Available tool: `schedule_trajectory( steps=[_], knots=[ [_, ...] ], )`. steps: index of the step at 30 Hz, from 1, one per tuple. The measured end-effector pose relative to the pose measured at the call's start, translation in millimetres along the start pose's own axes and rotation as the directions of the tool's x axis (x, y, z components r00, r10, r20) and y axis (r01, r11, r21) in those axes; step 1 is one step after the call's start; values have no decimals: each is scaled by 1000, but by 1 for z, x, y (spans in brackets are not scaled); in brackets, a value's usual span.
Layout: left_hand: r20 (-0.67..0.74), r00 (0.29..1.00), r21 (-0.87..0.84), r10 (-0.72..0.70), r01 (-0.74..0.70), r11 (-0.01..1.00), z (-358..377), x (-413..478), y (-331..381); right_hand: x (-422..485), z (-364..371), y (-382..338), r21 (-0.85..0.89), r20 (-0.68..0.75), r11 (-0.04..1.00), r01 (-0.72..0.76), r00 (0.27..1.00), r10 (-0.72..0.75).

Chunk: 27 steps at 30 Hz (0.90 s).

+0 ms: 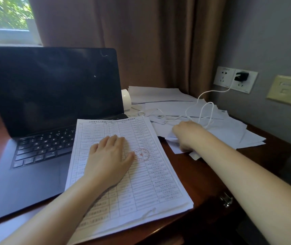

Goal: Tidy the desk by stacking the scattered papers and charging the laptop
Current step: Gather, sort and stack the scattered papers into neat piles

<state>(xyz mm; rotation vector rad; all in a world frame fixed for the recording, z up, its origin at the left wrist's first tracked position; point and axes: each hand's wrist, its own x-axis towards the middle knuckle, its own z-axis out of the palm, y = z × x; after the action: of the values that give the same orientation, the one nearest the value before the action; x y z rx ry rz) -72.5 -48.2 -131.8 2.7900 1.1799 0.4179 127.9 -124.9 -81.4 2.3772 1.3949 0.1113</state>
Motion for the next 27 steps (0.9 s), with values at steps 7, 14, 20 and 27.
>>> schedule_trajectory(
  steps=[7,14,20,27],
  knots=[
    [-11,1000,-6,7,-7,1000,2,1,-1,-15,28,38,140,-189,964,-226,950,250],
    [-6,1000,-11,3,-3,1000,1,1,0,-67,44,78,358,-269,905,-230,903,335],
    [-6,1000,-23,6,-6,1000,1,-1,-1,-94,-5,75,375,-391,923,-88,887,244],
    [-38,997,-436,73,-82,896,-21,12,13,-109,-60,69,258,-460,966,-16,877,137]
  ],
)
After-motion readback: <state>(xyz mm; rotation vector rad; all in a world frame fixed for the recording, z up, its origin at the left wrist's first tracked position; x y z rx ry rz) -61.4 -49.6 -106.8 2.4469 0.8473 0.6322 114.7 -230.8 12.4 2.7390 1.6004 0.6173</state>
